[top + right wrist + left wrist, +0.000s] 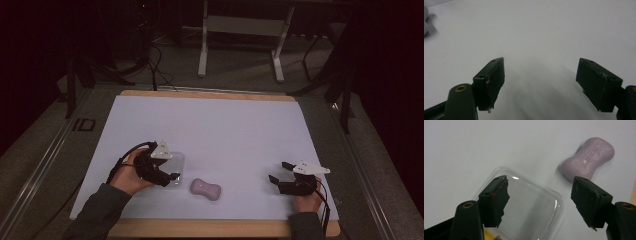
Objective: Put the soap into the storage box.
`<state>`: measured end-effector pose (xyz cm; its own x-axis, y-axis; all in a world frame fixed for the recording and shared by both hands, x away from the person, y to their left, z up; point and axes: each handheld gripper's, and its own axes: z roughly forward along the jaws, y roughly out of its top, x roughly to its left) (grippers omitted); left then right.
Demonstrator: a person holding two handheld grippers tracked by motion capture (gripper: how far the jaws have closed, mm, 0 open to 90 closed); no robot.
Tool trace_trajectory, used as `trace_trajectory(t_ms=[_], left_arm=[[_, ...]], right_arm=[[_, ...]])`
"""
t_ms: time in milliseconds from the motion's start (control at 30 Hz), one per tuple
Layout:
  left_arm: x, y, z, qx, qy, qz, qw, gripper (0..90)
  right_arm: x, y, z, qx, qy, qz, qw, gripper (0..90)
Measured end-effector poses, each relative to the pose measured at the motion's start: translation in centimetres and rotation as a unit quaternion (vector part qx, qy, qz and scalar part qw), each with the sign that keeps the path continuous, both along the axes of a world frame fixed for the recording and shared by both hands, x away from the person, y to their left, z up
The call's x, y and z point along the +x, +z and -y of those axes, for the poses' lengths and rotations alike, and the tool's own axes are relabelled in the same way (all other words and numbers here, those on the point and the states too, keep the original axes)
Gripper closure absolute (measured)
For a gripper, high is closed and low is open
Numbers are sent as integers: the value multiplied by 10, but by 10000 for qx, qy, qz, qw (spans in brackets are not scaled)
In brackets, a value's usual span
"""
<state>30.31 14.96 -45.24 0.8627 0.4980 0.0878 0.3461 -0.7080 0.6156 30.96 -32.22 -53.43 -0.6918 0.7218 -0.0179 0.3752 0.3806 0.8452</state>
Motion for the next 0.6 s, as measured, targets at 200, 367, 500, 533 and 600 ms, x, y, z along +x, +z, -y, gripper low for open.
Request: trace_trajectory(t_ms=[200, 367, 500, 533, 600], left_arm=[[2, 4, 8, 59, -163, -3, 9998, 300], [3, 5, 16, 116, -310, -31, 9994, 300], [6, 3, 22, 200, -437, -85, 9988, 301], [6, 3, 24, 196, -455, -105, 9987, 303], [7, 2, 28, 212, -520, -147, 9983, 303]], right_arm=[[0, 0, 0, 1, 9, -3, 10000, 225], [0, 0, 0, -3, 5, -4, 10000, 225], [0, 0, 0, -1, 10, -8, 10000, 225], [0, 0, 0, 0, 10, -7, 10000, 225], [0, 0, 0, 1, 7, -7, 10000, 225]])
